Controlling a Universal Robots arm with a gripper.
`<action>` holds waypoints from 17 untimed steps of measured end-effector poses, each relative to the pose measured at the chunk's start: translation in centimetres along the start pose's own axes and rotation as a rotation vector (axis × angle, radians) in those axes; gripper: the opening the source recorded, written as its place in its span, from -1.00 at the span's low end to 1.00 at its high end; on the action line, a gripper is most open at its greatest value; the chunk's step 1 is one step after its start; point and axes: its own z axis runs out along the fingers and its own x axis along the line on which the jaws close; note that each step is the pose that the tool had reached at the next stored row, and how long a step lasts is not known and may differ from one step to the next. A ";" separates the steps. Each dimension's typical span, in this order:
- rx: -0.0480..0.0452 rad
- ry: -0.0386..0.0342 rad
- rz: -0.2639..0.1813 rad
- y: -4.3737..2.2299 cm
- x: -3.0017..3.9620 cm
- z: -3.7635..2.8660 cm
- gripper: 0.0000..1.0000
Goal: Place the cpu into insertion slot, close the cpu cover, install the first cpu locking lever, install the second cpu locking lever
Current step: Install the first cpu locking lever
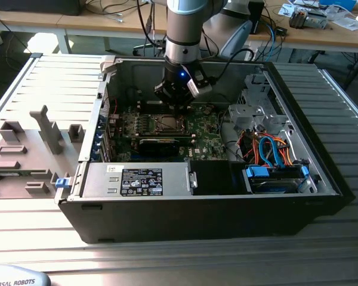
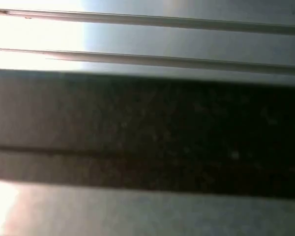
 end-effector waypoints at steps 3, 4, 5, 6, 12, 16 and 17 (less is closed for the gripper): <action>-0.0001 -0.0001 0.000 -0.55 0.03 0.00 -0.79; -0.0002 -0.0001 0.000 -0.75 0.04 0.01 -0.79; -0.0002 -0.0001 0.000 -1.11 0.07 0.01 -0.79; -0.0001 -0.0001 0.000 -1.44 0.10 0.00 -0.79; 0.0000 -0.0001 0.000 -2.63 0.18 0.00 -0.79; 0.0023 -0.0001 0.000 -3.11 0.22 0.01 -0.79; 0.0040 0.0001 0.000 -3.18 0.23 0.00 -0.79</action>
